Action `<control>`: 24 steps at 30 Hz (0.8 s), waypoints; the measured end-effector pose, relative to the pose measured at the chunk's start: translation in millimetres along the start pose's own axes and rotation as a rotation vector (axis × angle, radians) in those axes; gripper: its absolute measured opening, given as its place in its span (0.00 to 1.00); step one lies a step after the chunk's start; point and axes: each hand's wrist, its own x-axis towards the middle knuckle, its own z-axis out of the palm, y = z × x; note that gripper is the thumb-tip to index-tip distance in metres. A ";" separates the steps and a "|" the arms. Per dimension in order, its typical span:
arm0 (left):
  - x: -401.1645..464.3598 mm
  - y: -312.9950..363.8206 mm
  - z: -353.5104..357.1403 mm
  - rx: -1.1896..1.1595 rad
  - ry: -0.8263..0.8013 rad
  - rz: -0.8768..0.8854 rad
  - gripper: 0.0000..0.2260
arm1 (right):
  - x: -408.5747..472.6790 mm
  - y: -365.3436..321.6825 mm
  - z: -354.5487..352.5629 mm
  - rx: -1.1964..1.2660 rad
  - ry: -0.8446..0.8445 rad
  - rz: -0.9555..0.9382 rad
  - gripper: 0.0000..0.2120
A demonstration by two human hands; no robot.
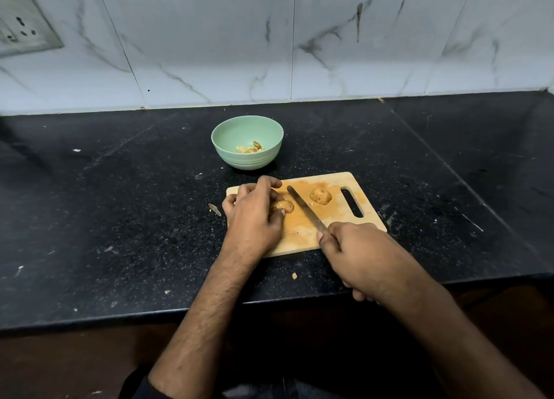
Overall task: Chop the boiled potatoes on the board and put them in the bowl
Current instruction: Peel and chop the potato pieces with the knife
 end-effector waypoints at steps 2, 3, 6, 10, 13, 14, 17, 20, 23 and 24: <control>-0.7 -0.8 0.9 0.005 0.018 -0.003 0.19 | 1.5 -1.1 2.3 -0.013 0.017 -0.010 0.17; -0.8 -0.9 1.2 0.008 0.035 -0.005 0.17 | 2.0 -2.0 3.5 -0.021 0.025 -0.017 0.18; -0.5 -0.6 1.2 0.045 0.065 -0.016 0.10 | 3.2 -4.4 7.5 -0.050 0.049 -0.035 0.18; 0.7 1.9 -1.5 0.035 0.050 -0.058 0.09 | 2.1 -8.9 12.0 -0.089 0.087 -0.069 0.19; 1.4 3.7 -4.1 0.000 0.045 -0.095 0.10 | -1.6 -12.7 12.7 -0.119 0.109 -0.089 0.19; 1.5 3.9 -4.6 -0.002 0.044 -0.099 0.10 | -2.5 -13.9 12.4 -0.126 0.112 -0.091 0.19; 1.2 0.7 -5.1 -0.015 0.060 -0.087 0.12 | -3.9 -15.7 11.6 -0.127 0.120 -0.090 0.19; -0.2 -3.8 -5.9 -0.025 0.060 -0.091 0.12 | -3.6 -15.0 10.7 -0.124 0.123 -0.084 0.19; -0.2 -2.8 -6.5 0.007 0.061 -0.090 0.10 | -3.3 -13.5 9.2 -0.121 0.110 -0.078 0.19; 0.2 -1.4 -6.9 0.012 0.064 -0.091 0.09 | -3.1 -12.9 8.7 -0.119 0.108 -0.078 0.19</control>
